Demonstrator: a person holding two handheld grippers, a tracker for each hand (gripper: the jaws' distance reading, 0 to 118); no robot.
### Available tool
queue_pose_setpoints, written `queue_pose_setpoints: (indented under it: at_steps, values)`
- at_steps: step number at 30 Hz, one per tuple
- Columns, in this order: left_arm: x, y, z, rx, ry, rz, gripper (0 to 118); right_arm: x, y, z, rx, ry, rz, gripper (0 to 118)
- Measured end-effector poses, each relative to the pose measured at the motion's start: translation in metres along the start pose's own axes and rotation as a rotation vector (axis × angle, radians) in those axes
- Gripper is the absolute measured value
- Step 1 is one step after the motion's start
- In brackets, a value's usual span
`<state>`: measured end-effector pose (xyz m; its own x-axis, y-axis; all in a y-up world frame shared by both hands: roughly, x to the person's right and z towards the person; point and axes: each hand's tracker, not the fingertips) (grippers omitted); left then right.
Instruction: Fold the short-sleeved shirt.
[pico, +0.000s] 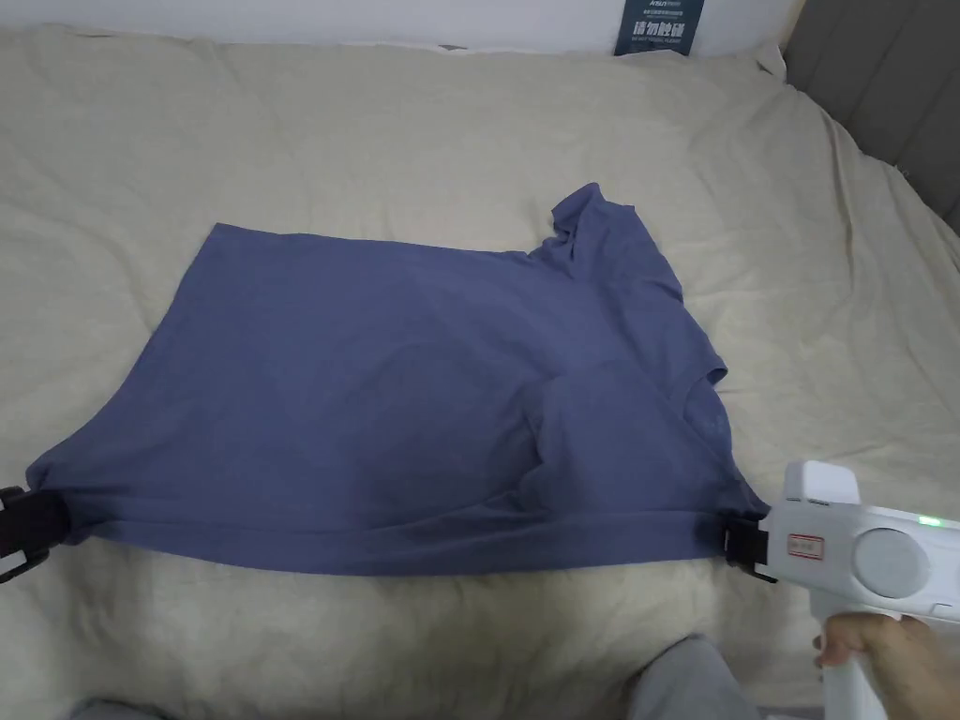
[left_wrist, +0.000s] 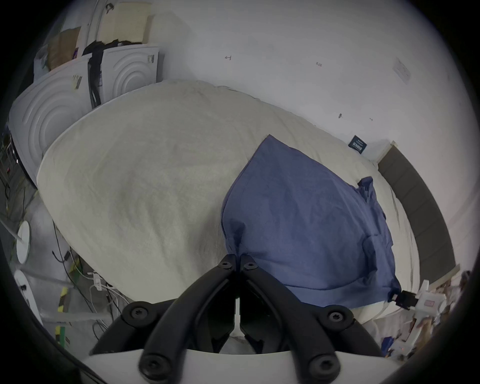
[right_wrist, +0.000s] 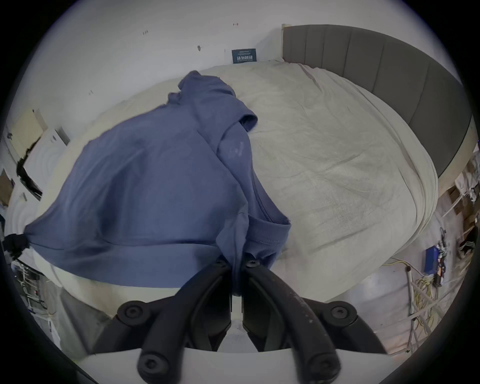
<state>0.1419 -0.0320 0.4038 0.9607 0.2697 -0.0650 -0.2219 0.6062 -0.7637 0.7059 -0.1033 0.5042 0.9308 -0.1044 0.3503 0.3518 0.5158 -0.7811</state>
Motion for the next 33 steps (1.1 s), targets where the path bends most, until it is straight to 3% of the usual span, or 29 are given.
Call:
queue_pose_setpoints:
  at_steps: [3, 9, 14, 17, 21, 22, 25, 26, 27, 29, 30, 33]
  values:
    - [-0.004, 0.016, 0.001, -0.018, -0.038, 0.092, 1, 0.004, 0.016, 0.026, -0.014, 0.046, 0.041, 9]
    - [0.016, 0.087, -0.025, 0.037, -0.07, 0.138, 1, 0.003, 0.083, 0.044, 0.007, 0.1, -0.056, 9]
    - [0.041, 0.146, -0.091, 0.03, -0.049, 0.163, 1, 0.001, 0.14, 0.008, -0.008, 0.06, -0.13, 9]
    - [0.059, 0.167, -0.137, 0.003, 0.0, 0.095, 1, 0.001, 0.167, -0.021, -0.028, 0.042, -0.195, 9]
    - [0.071, 0.172, -0.195, -0.058, 0.063, 0.072, 4, -0.007, 0.189, -0.06, -0.074, -0.019, -0.169, 9]
    - [0.072, 0.171, -0.207, -0.061, 0.082, 0.082, 10, -0.008, 0.192, -0.068, -0.083, -0.029, -0.162, 9]
    - [0.07, 0.165, -0.227, -0.056, 0.177, 0.054, 65, -0.007, 0.197, -0.085, -0.099, -0.054, -0.178, 10]
    - [0.068, 0.165, -0.229, -0.062, 0.18, 0.04, 89, -0.007, 0.198, -0.087, -0.103, -0.057, -0.184, 21]
    - [0.068, 0.163, -0.227, -0.059, 0.178, 0.035, 103, -0.008, 0.199, -0.086, -0.102, -0.075, -0.182, 42]
    - [0.068, 0.159, -0.211, 0.004, 0.16, -0.016, 116, -0.008, 0.2, -0.077, -0.078, -0.116, -0.123, 98]
    - [0.069, 0.157, -0.201, 0.039, 0.141, -0.055, 116, -0.01, 0.2, -0.068, -0.054, -0.12, -0.096, 106]
    - [0.078, 0.145, -0.155, 0.174, 0.119, -0.19, 116, -0.02, 0.192, -0.02, 0.1, -0.099, 0.019, 106]
